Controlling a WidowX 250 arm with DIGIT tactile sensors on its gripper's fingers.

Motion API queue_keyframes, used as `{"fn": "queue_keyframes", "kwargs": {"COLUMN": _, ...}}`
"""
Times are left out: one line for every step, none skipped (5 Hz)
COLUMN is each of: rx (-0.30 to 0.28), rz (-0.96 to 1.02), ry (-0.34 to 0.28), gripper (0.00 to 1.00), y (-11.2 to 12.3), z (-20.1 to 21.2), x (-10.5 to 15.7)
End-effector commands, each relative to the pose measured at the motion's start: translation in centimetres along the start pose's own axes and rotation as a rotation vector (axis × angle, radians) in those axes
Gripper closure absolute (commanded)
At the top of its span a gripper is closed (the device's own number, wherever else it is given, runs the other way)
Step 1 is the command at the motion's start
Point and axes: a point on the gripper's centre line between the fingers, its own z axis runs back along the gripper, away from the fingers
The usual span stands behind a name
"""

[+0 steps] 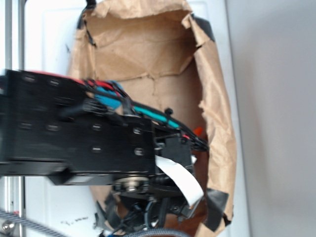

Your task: Grab the white paper.

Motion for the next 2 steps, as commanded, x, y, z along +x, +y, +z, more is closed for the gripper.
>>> {"fn": "queue_keyframes", "kwargs": {"rx": 0.174, "rz": 0.381, "ry": 0.066, "gripper": 1.00, "y": 0.7, "z": 6.7, "x": 1.2}}
{"fn": "queue_keyframes", "kwargs": {"rx": 0.262, "rz": 0.618, "ry": 0.095, "gripper": 1.00, "y": 1.7, "z": 8.0, "x": 0.5}}
